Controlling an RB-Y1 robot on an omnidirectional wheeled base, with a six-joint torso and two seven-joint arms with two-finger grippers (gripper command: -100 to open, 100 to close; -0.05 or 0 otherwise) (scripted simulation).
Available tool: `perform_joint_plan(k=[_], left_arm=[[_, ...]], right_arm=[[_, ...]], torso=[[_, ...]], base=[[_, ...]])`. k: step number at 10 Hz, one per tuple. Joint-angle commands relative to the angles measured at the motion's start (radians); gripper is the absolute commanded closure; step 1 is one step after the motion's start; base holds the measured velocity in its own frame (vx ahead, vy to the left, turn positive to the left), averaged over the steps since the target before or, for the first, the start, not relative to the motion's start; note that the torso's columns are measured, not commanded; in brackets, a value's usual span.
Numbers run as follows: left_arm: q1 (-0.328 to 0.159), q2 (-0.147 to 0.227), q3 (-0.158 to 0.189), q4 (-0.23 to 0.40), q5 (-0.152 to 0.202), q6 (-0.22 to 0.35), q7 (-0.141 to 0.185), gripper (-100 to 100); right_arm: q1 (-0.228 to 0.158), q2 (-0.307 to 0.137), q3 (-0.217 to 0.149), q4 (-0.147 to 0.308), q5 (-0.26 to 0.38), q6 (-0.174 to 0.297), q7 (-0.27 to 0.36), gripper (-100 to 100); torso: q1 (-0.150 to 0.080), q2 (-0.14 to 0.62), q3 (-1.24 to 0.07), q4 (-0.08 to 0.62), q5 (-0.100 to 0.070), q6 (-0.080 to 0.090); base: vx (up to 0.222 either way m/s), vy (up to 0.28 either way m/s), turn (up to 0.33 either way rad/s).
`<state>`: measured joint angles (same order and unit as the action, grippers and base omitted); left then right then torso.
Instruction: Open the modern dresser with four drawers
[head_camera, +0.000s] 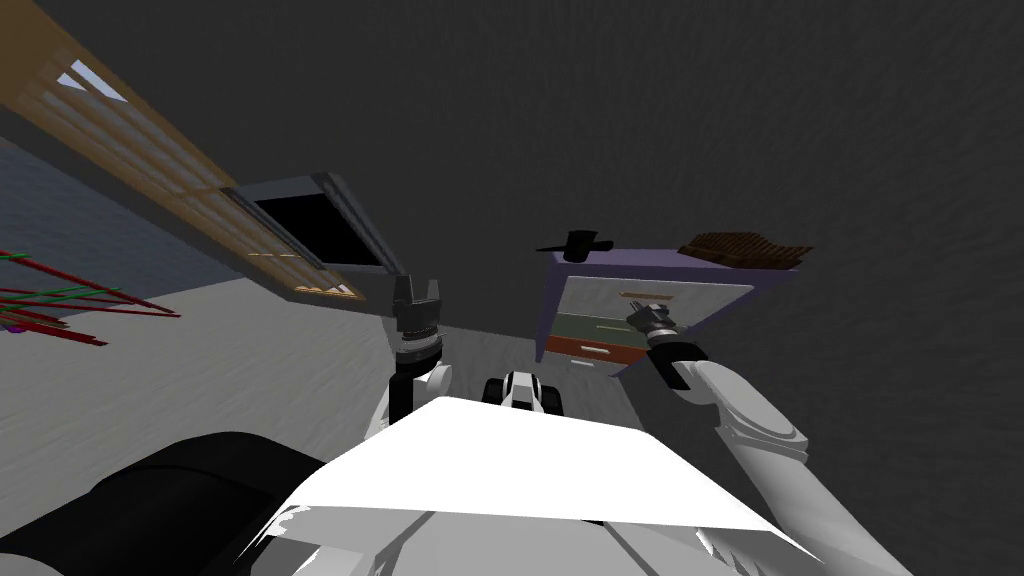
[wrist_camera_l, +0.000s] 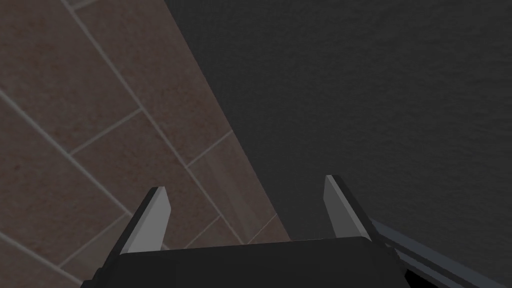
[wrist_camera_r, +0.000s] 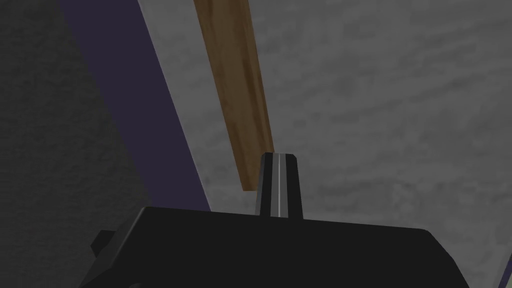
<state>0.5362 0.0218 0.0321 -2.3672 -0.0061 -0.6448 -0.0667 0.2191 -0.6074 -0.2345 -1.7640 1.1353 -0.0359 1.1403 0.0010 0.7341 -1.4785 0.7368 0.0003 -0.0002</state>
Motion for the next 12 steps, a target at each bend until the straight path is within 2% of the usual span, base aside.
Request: perform_joint_plan(k=[1, 2, 3, 6, 7, 8, 9, 10, 12], left_arm=[[0.000, 0.000, 0.000, 0.000, 0.000, 0.000, 0.000, 0], [0.000, 0.000, 0.000, 0.000, 0.000, 0.000, 0.000, 0], [-0.001, 0.000, 0.000, 0.000, 0.000, 0.000, 0.000, 0], [-0.001, 0.000, 0.000, 0.000, 0.000, 0.000, 0.000, 0], [-0.001, 0.000, 0.000, 0.000, 0.000, 0.000, 0.000, 0], [-0.001, 0.000, 0.000, 0.000, 0.000, 0.000, 0.000, 0], [0.000, 0.000, 0.000, 0.000, 0.000, 0.000, 0.000, 0], [-0.001, 0.000, 0.000, 0.000, 0.000, 0.000, 0.000, 0], [-0.001, 0.000, 0.000, 0.000, 0.000, 0.000, 0.000, 0]], right_arm=[[0.013, 0.011, 0.030, -0.052, 0.000, -0.034, 0.003, 100], [0.017, 0.010, 0.033, -0.055, 0.000, -0.018, 0.001, 100], [0.017, -0.017, 0.022, -0.055, -0.012, -0.030, -0.013, -100], [0.020, -0.072, 0.003, -0.057, -0.036, -0.041, -0.043, -100], [0.024, -0.063, 0.007, -0.062, -0.032, -0.035, -0.038, -100], [0.021, -0.096, -0.005, -0.051, -0.047, -0.038, -0.058, -100], [0.021, -0.084, -0.002, -0.052, -0.042, -0.039, -0.048, -100], [0.020, -0.086, -0.003, -0.051, -0.043, -0.040, -0.051, 100], [0.026, -0.091, -0.005, -0.065, -0.047, -0.047, -0.056, 100]], torso=[[-0.001, -0.001, -0.001, 0.000, 0.000, 0.000], [-0.002, 0.005, 0.003, 0.001, -0.001, -0.001], [-0.003, 0.011, 0.007, 0.003, -0.001, -0.001], [-0.002, 0.006, 0.004, 0.002, 0.000, 0.000], [-0.001, 0.004, 0.002, 0.001, 0.000, 0.000], [0.000, 0.002, 0.001, 0.001, 0.000, 0.000], [0.001, -0.002, -0.001, 0.000, 0.000, 0.000], [0.000, 0.001, 0.000, 0.000, 0.000, 0.000], [-0.002, 0.012, 0.007, 0.003, -0.001, 0.001]], base=[[0.153, 0.047, -0.257], [0.048, 0.023, -0.031], [0.009, 0.002, -0.023], [-0.019, -0.015, -0.040], [-0.012, -0.008, -0.007], [0.082, 0.015, 0.015], [0.054, 0.009, 0.003], [0.007, 0.001, 0.001], [-0.152, -0.002, -0.069]])
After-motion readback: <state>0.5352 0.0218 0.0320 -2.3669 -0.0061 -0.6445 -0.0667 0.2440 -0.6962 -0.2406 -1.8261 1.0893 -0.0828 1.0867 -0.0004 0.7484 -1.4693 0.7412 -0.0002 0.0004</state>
